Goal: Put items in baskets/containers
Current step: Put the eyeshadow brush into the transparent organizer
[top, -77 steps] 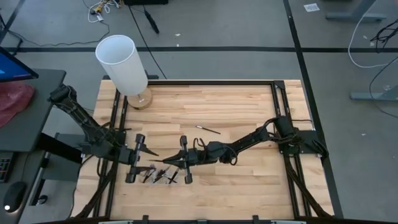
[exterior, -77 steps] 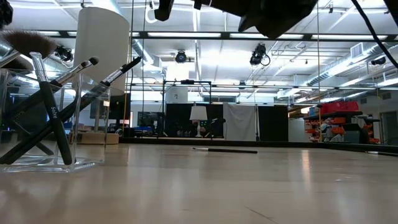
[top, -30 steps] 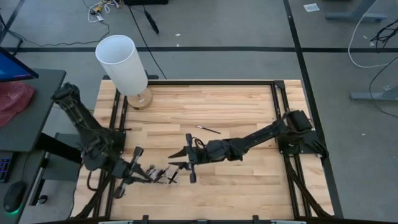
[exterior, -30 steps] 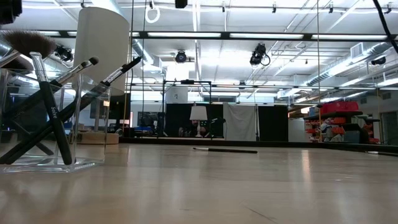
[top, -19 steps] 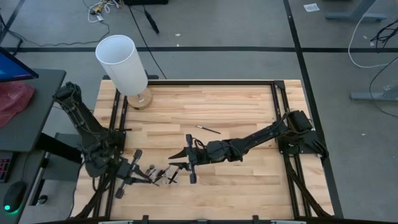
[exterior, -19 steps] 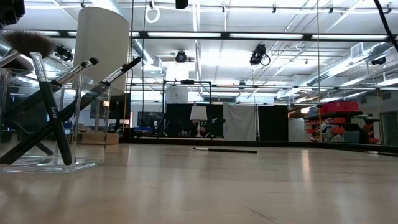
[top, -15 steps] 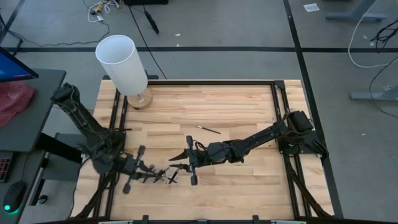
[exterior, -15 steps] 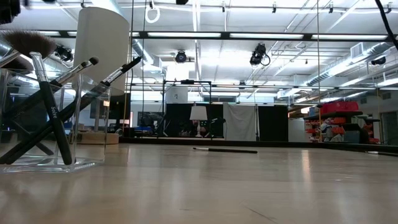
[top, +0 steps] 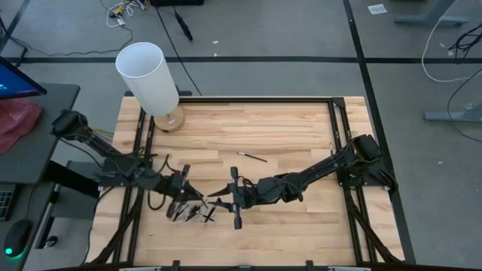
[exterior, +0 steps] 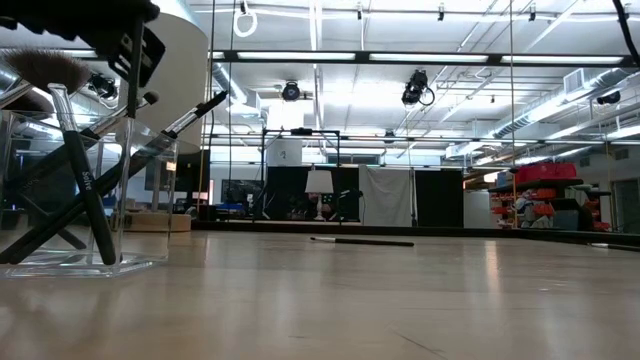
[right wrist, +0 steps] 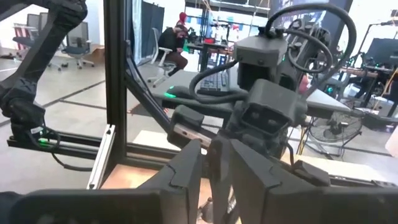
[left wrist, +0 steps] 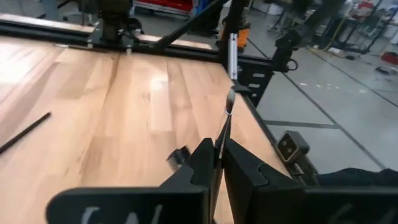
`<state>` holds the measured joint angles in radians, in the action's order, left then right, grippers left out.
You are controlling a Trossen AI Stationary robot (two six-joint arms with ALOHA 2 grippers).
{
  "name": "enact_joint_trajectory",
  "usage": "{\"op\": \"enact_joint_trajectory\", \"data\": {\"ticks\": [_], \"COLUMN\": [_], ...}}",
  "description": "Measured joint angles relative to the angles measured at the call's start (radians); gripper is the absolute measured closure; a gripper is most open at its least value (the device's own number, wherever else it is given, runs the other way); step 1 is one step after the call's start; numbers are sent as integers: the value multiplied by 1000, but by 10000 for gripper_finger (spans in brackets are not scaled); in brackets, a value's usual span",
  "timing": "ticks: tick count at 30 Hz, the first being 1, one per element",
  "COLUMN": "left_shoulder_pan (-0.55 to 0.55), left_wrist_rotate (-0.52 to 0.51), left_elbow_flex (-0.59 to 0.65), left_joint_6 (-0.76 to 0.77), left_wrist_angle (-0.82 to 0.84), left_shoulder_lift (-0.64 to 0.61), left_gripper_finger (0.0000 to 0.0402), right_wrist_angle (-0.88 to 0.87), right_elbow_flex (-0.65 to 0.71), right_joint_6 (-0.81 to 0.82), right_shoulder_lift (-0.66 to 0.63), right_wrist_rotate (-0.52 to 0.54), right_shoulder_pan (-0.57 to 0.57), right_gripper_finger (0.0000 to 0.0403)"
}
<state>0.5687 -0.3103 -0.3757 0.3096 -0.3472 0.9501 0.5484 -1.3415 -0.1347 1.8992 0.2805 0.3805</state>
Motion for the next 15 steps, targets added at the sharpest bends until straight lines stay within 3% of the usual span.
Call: {"op": "enact_joint_trajectory", "data": {"ticks": [15], "left_shoulder_pan": [-5], "left_wrist_rotate": [5], "left_elbow_flex": [-3], "left_joint_6": [41], "left_wrist_angle": [-67], "left_shoulder_lift": [195], "left_gripper_finger": [370], "right_wrist_angle": [4], "right_elbow_flex": [0], "right_joint_6": [2], "right_shoulder_lift": [0], "right_wrist_rotate": [0], "right_shoulder_pan": [-2], "right_gripper_finger": [318]}}
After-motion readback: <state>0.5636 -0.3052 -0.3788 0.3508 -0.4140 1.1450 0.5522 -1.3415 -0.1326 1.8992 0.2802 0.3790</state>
